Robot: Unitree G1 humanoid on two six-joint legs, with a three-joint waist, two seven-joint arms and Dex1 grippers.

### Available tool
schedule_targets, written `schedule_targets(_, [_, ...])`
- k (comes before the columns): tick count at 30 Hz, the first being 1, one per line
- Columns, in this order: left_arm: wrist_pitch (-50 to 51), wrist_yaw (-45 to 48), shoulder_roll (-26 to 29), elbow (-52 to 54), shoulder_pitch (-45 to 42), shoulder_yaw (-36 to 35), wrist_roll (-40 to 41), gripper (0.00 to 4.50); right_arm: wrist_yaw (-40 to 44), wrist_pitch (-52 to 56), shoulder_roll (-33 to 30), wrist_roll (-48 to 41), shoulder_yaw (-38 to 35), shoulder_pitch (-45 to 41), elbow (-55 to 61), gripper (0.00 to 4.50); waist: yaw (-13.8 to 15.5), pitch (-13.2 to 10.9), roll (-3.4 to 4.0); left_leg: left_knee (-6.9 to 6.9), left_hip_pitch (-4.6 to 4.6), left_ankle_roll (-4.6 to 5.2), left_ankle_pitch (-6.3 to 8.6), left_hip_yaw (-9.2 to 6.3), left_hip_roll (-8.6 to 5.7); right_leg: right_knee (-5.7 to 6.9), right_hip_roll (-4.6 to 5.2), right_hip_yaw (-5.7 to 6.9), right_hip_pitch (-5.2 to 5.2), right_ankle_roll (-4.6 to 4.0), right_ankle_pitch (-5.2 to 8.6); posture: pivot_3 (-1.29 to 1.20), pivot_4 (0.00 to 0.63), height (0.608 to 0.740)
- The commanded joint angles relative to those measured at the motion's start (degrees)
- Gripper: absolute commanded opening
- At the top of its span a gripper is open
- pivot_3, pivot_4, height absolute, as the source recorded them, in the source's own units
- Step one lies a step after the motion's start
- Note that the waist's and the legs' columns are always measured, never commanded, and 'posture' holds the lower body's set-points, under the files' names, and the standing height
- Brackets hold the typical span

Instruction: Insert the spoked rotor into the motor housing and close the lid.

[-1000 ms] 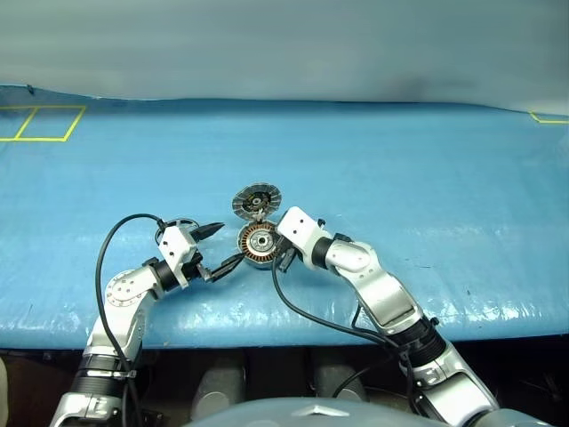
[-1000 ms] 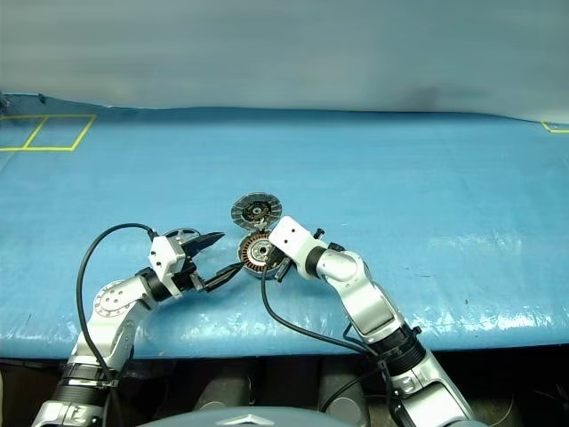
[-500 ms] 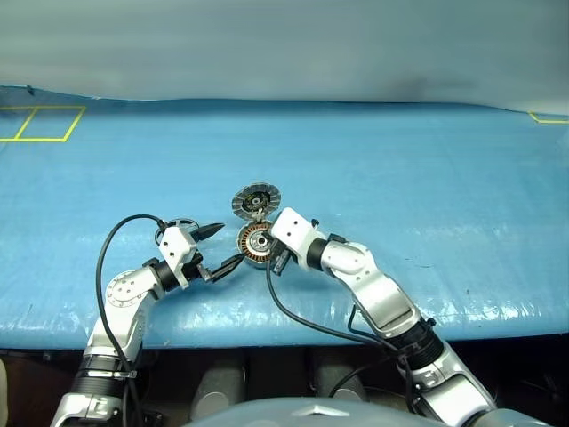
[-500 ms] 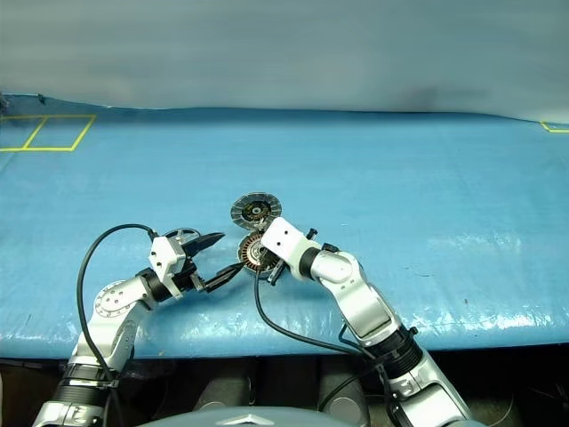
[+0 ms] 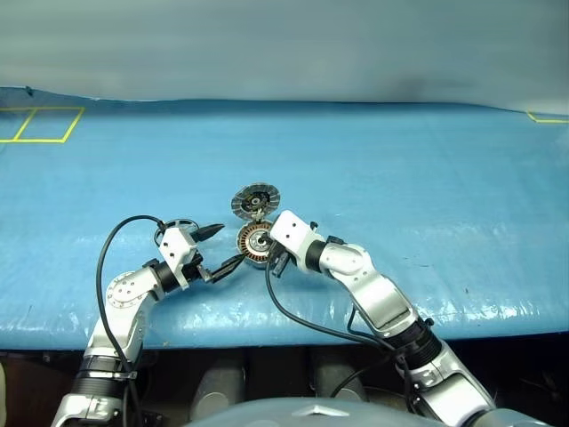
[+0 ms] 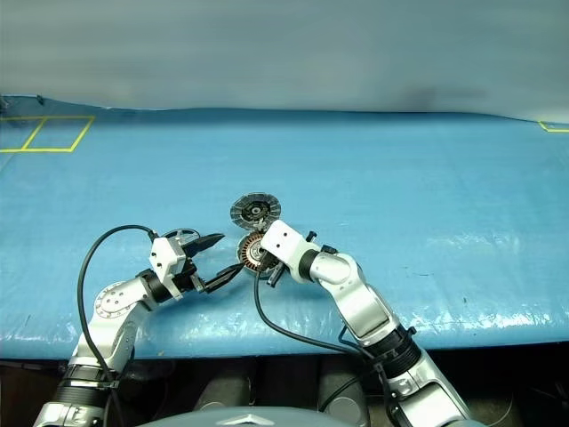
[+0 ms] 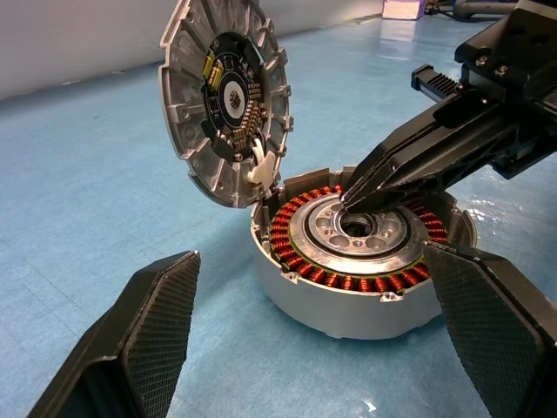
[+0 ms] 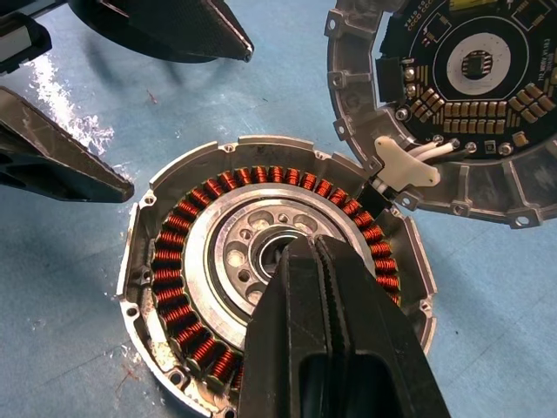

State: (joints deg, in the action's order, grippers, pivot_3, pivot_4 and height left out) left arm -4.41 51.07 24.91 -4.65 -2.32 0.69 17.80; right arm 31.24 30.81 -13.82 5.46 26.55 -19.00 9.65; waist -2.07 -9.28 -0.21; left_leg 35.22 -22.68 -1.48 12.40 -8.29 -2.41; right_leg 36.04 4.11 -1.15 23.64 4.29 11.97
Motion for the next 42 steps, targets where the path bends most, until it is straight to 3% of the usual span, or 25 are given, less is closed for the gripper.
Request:
schedule_targets(1, [-1.3,-0.2,-0.1,0.2,-0.3,-0.4,-0.4,4.46,-0.1,-0.3,-0.1,0.5,0.0,-0.1,-1.3,0.05,0.0,0.0,0.00,0.02,0.00,0.00,0.00,0.00,0.00,0.01,0.00,0.00,-0.01,0.00,-0.01,0.00,0.150,0.740])
schedule_targets(18, [-1.5,-0.1,0.1,0.3,0.1,-0.5,-0.4,4.46,-0.7,1.4,-0.9,1.8,0.5,1.0,-4.5,0.05,0.0,0.2,-0.01,0.43,0.15,0.01,-0.02,0.01,0.01,0.25,-0.04,-0.04,-0.23,-0.14,0.01,0.00,0.150,0.740])
schedule_targets(32, [-1.9,0.2,-0.4,-0.3,-0.6,-0.3,-0.8,4.46,0.4,0.4,-1.9,1.0,-0.9,-1.6,3.3,0.05,0.0,0.1,-0.01,0.46,0.11,0.01,-0.02,0.01,0.00,0.45,-0.04,-0.05,-0.12,-0.19,0.04,0.00,0.150,0.740])
schedule_targets(42, [-2.6,0.0,-0.9,-0.6,-0.1,-0.4,-0.9,4.46,-0.3,-1.1,-1.3,1.4,-0.4,-2.4,-1.1,0.05,0.0,0.1,-0.01,0.45,0.11,0.01,-0.02,0.02,0.01,0.62,-0.04,-0.06,-0.02,-0.13,0.01,0.00,0.150,0.740])
